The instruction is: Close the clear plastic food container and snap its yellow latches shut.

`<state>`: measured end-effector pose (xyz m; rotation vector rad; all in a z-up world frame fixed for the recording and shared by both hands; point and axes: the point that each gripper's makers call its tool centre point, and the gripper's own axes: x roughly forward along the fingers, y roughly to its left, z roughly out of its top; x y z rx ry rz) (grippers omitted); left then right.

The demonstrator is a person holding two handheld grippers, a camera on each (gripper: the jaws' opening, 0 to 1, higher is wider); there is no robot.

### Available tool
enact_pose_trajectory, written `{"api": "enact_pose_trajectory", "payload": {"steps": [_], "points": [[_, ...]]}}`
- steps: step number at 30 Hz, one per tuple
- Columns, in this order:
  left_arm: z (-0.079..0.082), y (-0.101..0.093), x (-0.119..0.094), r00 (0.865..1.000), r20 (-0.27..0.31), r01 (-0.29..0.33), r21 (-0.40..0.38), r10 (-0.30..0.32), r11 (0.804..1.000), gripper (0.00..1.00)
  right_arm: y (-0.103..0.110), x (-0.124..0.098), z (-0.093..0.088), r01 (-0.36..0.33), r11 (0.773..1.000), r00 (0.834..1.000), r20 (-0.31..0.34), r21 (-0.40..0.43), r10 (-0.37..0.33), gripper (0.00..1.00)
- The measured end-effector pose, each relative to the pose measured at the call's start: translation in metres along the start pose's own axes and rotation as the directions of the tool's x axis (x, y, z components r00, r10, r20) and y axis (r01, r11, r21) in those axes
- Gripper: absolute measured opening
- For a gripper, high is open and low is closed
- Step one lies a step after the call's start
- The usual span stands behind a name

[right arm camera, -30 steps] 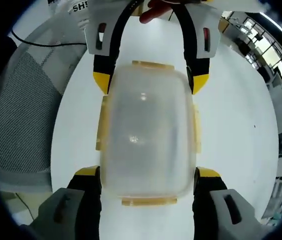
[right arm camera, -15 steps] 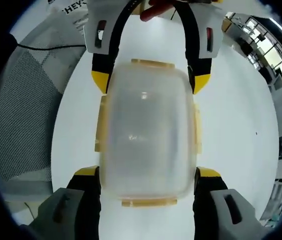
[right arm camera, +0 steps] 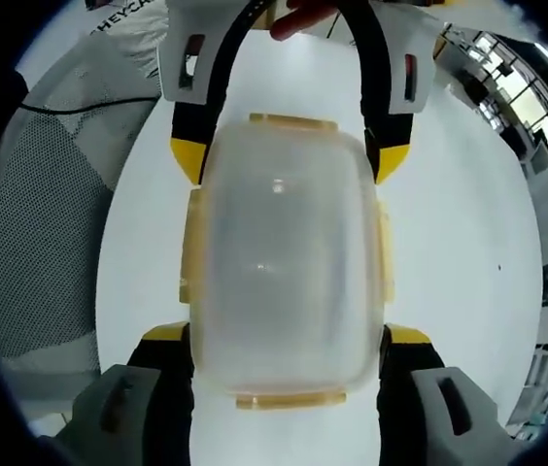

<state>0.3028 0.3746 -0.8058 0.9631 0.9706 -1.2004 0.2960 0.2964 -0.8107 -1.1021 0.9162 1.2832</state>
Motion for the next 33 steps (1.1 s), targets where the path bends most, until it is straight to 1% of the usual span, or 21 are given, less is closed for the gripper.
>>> {"api": "enact_pose_trajectory", "payload": {"steps": [6,10,15,23,28,33], "points": [[-0.002,0.004,0.0,1.0,-0.007,0.009,0.006,-0.009,1.0,0.75,-0.003,0.003,0.003,-0.005,1.0,1.0,-0.028,-0.003,0.005,0.77],[-0.005,0.009,0.0,1.0,-0.003,0.012,0.011,-0.012,1.0,0.75,-0.007,0.003,0.005,-0.006,1.0,0.999,-0.032,0.0,0.006,0.77],[-0.006,0.015,0.0,1.0,-0.007,0.019,0.023,-0.019,1.0,0.75,-0.013,0.003,0.007,-0.004,1.0,1.0,-0.014,0.016,0.005,0.77],[-0.007,0.023,0.002,0.999,-0.026,0.035,0.043,-0.033,0.998,0.76,-0.019,0.005,0.008,0.0,0.999,1.0,-0.008,0.033,0.001,0.77],[-0.007,0.031,0.003,0.999,-0.018,0.036,0.04,-0.036,0.999,0.76,-0.025,0.006,0.008,0.004,0.999,1.0,-0.017,0.033,-0.004,0.77],[-0.006,0.034,0.003,0.999,-0.027,0.037,0.049,-0.036,0.998,0.76,-0.029,0.006,0.008,0.007,0.999,1.0,-0.008,0.044,-0.007,0.77]]}}
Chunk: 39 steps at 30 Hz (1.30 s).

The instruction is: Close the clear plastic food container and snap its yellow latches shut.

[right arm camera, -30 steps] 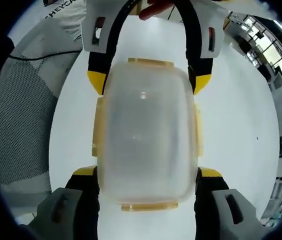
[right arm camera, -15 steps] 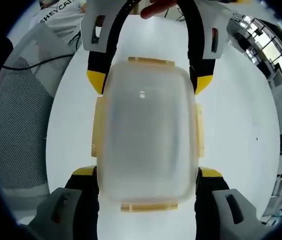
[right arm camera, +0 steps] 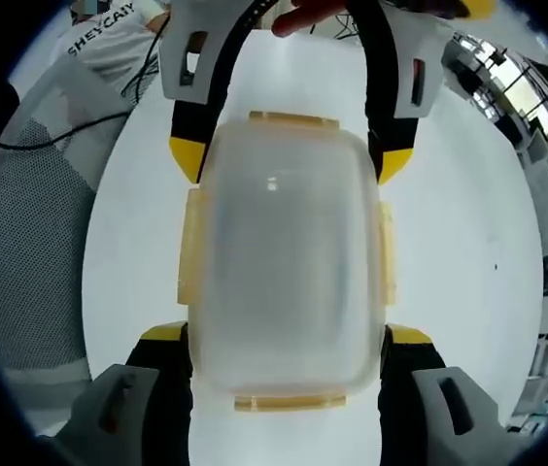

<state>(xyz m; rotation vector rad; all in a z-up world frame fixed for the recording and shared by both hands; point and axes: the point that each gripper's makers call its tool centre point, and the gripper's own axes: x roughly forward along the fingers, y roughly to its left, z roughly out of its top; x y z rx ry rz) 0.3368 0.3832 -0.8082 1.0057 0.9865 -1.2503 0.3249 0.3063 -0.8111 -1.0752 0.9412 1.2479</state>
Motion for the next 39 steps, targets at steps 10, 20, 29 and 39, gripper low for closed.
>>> {"api": "enact_pose_trajectory", "payload": {"steps": [10,20,29,39], "points": [[0.001,0.011,0.0,1.0,0.013,0.002,0.003,-0.002,1.0,0.76,-0.011,0.001,-0.001,0.001,1.0,1.0,-0.015,0.003,-0.001,0.77],[0.002,0.025,0.001,1.0,0.018,0.001,0.001,-0.001,1.0,0.76,-0.026,0.003,-0.002,0.003,1.0,1.0,-0.022,0.003,-0.003,0.77],[0.002,0.037,0.001,0.999,0.031,-0.007,-0.012,0.007,1.0,0.77,-0.039,0.005,-0.002,0.008,1.0,0.999,-0.036,-0.009,-0.008,0.77],[0.004,0.051,0.002,0.999,0.041,-0.004,-0.002,0.004,1.0,0.77,-0.053,0.008,-0.003,0.031,0.999,0.998,-0.046,0.009,-0.031,0.78]]}}
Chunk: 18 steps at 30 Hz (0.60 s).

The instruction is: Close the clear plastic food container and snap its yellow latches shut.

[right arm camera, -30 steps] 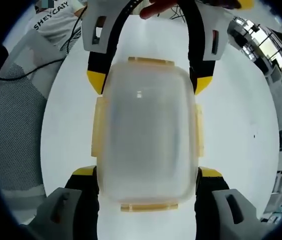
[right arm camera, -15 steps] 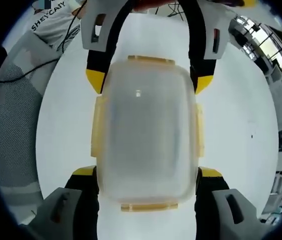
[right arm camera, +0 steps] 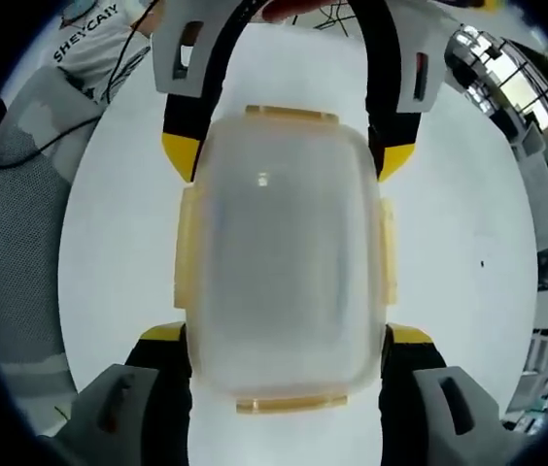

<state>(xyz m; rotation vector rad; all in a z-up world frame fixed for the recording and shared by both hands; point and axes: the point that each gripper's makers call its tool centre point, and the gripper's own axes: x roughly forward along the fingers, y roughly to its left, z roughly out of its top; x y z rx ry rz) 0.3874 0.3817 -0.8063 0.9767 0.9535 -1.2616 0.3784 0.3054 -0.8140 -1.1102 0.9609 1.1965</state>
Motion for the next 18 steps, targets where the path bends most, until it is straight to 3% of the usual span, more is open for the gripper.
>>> {"api": "enact_pose_trajectory", "payload": {"steps": [18], "points": [[0.003,0.017,0.001,0.999,0.032,-0.012,-0.009,0.013,1.0,0.77,-0.017,0.003,-0.002,0.021,1.0,1.0,-0.021,0.001,-0.021,0.79]]}}
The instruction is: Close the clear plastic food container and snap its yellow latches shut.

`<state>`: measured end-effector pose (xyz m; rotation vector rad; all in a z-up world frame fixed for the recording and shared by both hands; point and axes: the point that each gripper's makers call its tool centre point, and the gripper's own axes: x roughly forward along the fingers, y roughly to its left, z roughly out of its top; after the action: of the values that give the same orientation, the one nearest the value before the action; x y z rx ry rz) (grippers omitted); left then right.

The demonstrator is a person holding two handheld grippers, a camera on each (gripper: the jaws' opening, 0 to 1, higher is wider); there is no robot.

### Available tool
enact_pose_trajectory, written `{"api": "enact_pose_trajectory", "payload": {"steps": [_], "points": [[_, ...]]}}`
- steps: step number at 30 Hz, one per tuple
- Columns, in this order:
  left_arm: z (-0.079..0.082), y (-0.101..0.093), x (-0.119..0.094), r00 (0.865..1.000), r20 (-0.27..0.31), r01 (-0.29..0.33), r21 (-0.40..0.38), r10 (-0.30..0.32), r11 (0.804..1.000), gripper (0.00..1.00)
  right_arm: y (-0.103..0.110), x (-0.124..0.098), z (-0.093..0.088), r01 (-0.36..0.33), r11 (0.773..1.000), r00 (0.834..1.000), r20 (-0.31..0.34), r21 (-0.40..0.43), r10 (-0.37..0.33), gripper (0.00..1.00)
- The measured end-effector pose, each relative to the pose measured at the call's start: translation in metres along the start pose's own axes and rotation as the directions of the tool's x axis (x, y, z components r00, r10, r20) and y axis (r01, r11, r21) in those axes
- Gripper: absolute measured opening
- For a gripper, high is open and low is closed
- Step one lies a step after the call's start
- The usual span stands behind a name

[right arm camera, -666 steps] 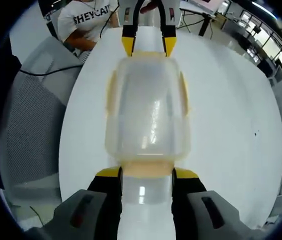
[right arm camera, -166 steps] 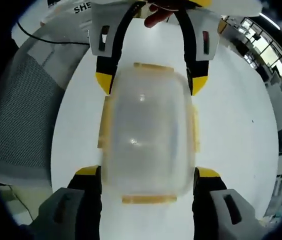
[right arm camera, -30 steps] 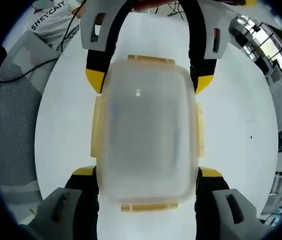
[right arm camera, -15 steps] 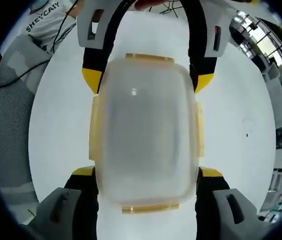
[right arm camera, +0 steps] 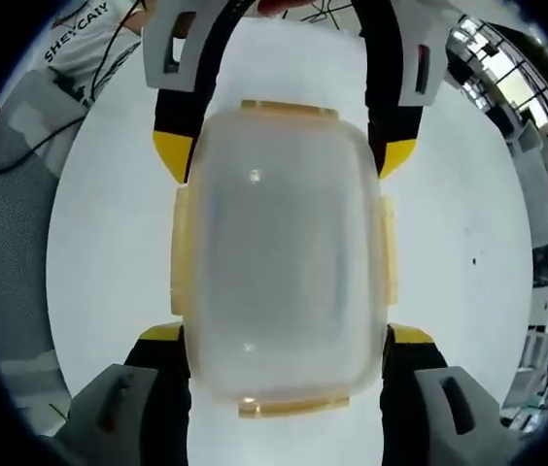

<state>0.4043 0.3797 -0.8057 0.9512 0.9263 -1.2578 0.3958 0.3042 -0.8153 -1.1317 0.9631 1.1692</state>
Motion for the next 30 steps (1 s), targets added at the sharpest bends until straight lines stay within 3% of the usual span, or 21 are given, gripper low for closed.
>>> {"api": "enact_pose_trajectory", "payload": {"steps": [15,25,29,30], "points": [[0.001,0.0,0.001,1.0,0.008,-0.025,0.031,0.024,0.999,0.79,-0.001,-0.005,0.001,-0.029,0.999,0.997,0.072,0.025,0.027,0.79],[0.007,0.003,-0.003,0.989,0.121,-0.088,0.021,0.085,0.996,0.78,-0.004,-0.008,0.002,0.03,0.996,0.985,0.166,0.086,-0.044,0.78],[0.01,0.003,-0.008,0.978,0.17,-0.116,-0.021,0.118,0.993,0.75,-0.008,-0.011,-0.002,0.066,0.988,0.972,0.214,0.14,-0.095,0.85],[0.012,0.004,-0.01,0.972,0.193,-0.128,-0.044,0.135,0.991,0.75,-0.01,-0.013,0.0,0.073,0.984,0.96,0.257,0.162,-0.114,0.87]]}}
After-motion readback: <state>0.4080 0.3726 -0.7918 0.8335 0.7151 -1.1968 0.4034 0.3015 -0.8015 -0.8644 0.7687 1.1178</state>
